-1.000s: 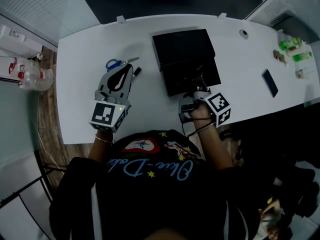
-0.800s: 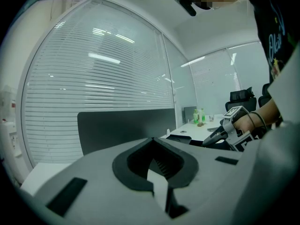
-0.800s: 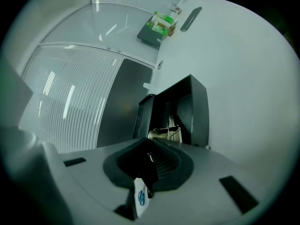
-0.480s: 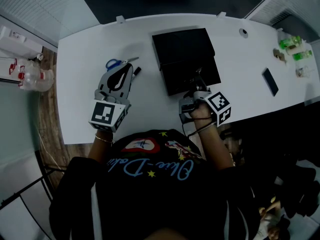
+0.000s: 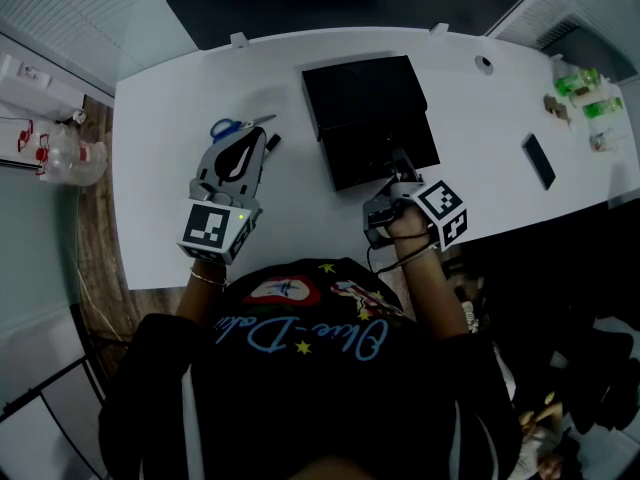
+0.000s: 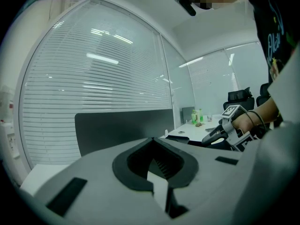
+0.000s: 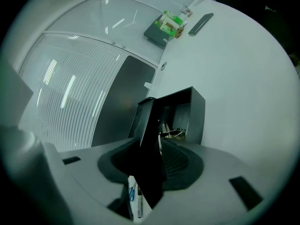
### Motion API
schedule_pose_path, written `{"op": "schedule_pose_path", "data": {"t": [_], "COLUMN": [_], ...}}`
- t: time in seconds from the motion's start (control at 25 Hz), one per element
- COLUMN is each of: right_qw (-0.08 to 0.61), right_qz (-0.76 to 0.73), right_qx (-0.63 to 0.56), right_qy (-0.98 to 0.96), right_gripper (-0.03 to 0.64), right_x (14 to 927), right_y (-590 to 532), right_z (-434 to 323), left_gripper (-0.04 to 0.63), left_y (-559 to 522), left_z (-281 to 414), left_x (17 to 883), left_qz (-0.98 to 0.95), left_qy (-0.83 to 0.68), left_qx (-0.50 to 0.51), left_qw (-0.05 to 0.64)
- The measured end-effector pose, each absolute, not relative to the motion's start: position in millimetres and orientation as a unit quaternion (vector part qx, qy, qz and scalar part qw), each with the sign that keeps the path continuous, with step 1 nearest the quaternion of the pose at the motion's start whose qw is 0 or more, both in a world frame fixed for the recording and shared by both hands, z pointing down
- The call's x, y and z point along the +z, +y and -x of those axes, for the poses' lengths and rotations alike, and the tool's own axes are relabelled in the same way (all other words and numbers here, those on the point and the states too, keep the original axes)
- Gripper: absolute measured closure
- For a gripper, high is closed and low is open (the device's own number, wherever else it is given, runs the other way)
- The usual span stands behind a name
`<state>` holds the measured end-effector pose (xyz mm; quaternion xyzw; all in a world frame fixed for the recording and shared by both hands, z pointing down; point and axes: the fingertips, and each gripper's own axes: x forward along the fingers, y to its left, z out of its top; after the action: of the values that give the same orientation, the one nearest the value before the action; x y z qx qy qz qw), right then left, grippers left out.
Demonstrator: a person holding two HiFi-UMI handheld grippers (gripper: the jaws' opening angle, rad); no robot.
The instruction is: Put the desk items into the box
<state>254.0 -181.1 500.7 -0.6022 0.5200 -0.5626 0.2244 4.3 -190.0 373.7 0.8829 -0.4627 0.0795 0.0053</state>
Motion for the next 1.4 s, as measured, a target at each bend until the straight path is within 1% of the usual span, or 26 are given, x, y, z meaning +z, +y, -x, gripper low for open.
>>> {"op": "schedule_pose_path", "data": {"t": [0.2, 0.64, 0.84, 0.96, 1.08, 1.4], "right_qw": [0.214, 0.231, 0.236, 0.239, 0.238, 0.240], "right_qz": [0.603, 0.605, 0.602, 0.595, 0.595, 0.596], "right_qx": [-0.564, -0.557, -0.543, -0.540, -0.534, -0.494], "right_qy": [0.523, 0.520, 0.536, 0.545, 0.551, 0.586], "right_gripper": [0.469, 0.473, 0.562, 0.592, 0.607, 0.607], "right_x": [504.0, 498.8, 489.0, 485.0, 481.2, 458.7], "right_y": [-176.7, -174.1, -177.0, -177.7, -177.3, -177.6], "right_z": [-257.4, -266.1, -265.0, -263.0, -263.1, -267.1], "left_gripper": [0.588, 0.588, 0.588, 0.588, 0.588, 0.588], "left_y": [-190.1, -187.3, -184.6, -182.9, -181.1, -174.7], "left_z": [-5.2, -9.5, -8.8, -8.6, -8.1, -9.9], "left_x": [372.4, 370.3, 367.8, 366.4, 364.4, 361.7], "left_qz": [-0.885, -0.887, -0.886, -0.886, -0.885, -0.885], "left_qy": [-0.460, -0.455, -0.457, -0.458, -0.460, -0.459], "left_qx": [0.076, 0.077, 0.073, 0.072, 0.070, 0.072], "left_qw": [0.003, -0.002, -0.003, -0.005, -0.007, -0.011]}}
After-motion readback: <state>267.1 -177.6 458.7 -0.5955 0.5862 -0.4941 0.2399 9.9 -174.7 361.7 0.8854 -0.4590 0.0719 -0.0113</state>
